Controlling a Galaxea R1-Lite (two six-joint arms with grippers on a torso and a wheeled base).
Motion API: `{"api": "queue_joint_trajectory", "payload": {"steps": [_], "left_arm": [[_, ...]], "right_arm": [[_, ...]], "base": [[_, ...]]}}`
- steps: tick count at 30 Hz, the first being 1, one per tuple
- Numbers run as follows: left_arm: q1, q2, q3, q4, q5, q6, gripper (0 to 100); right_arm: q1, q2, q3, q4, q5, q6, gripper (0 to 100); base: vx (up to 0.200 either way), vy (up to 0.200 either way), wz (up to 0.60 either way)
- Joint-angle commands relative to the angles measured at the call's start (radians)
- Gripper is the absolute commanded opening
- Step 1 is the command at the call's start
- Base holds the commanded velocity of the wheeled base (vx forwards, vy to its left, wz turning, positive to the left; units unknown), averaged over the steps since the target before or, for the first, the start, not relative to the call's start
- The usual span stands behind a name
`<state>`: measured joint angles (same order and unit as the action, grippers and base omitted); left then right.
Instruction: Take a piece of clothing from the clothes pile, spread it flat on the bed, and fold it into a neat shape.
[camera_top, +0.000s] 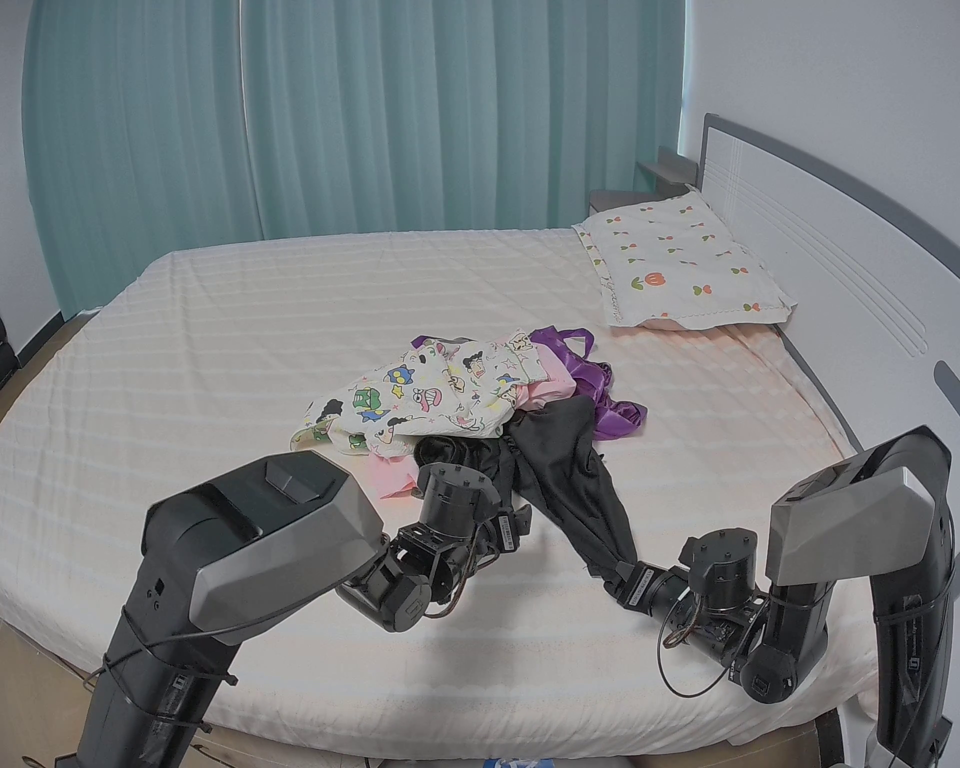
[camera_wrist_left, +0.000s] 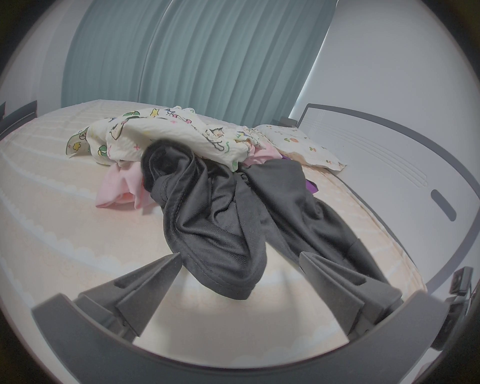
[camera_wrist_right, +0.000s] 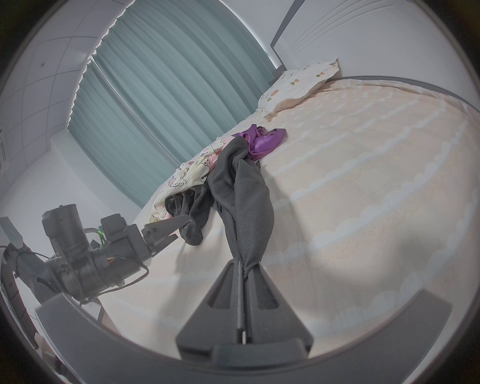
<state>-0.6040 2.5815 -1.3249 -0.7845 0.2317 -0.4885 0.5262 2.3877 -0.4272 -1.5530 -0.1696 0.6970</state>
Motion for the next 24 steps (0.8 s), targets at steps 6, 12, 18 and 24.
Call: {"api": "queue_joint_trajectory", "payload": {"steps": [6, 12, 18, 24], "left_arm": [[0.000, 0.042, -0.059, 0.028, 0.070, 0.004, 100], [0.003, 0.077, -0.122, 0.042, 0.087, 0.004, 0], [0.004, 0.108, -0.131, 0.040, 0.100, 0.004, 0], [0.007, 0.071, -0.076, 0.031, 0.123, -0.051, 0]], "right_arm": [[0.011, 0.001, -0.005, -0.018, -0.010, -0.001, 0], [0.012, 0.001, -0.005, -0.018, -0.010, 0.001, 0], [0.014, 0.001, -0.005, -0.018, -0.008, 0.006, 0], [0.006, -0.041, -0.002, -0.018, -0.010, 0.022, 0]], "base": [[0.000, 0.000, 0.00], [0.000, 0.000, 0.00], [0.000, 0.000, 0.00], [0.000, 0.000, 0.00]]}}
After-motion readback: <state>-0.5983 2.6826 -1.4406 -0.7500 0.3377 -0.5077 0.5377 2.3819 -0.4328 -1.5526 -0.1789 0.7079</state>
